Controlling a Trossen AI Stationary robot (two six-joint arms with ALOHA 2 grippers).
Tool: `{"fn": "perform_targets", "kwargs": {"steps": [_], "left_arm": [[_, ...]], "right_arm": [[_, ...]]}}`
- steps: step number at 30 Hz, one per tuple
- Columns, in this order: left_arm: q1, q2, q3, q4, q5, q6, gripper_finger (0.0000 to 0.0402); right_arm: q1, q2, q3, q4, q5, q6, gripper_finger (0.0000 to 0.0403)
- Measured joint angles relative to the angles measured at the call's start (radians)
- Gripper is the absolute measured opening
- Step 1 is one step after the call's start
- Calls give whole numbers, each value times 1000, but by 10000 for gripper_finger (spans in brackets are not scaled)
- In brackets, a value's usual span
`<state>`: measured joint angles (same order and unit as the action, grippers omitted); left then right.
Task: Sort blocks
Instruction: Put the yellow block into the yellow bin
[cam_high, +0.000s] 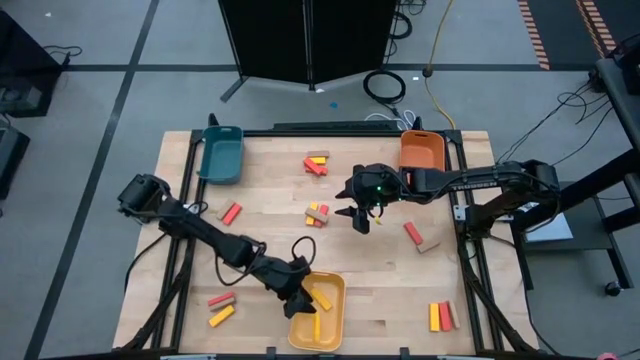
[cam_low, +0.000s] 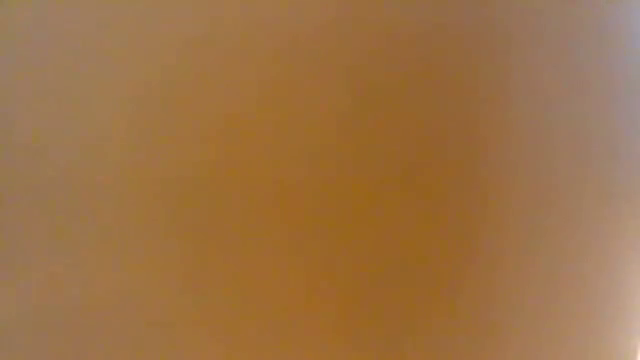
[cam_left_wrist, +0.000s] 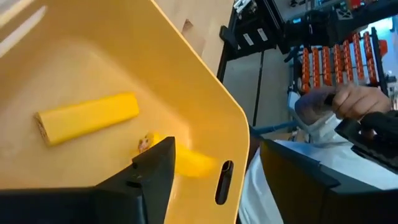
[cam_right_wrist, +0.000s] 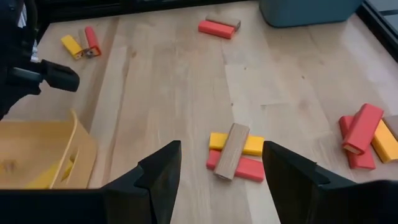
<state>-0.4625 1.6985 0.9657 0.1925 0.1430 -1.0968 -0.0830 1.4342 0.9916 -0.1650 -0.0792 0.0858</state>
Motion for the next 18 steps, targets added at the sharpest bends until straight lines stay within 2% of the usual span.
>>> {"fn": "perform_targets", "kwargs": {"steps": [6,9,13,16,18], "left_arm": [[5,-20,0,-41,11,67,227],[-9,-57,0,-153,13,51,218],[-72,-136,20,-426,15,-40,205],[-140,-193,32,-664,4,-160,197],[-197,-218,32,-766,-24,-257,192]], "right_arm": [[0,0,0,0,0,-9,192],[0,0,0,-1,1,-15,192],[0,0,0,1,0,-14,192],[0,0,0,9,0,-12,192],[0,0,0,18,0,-12,192]]}}
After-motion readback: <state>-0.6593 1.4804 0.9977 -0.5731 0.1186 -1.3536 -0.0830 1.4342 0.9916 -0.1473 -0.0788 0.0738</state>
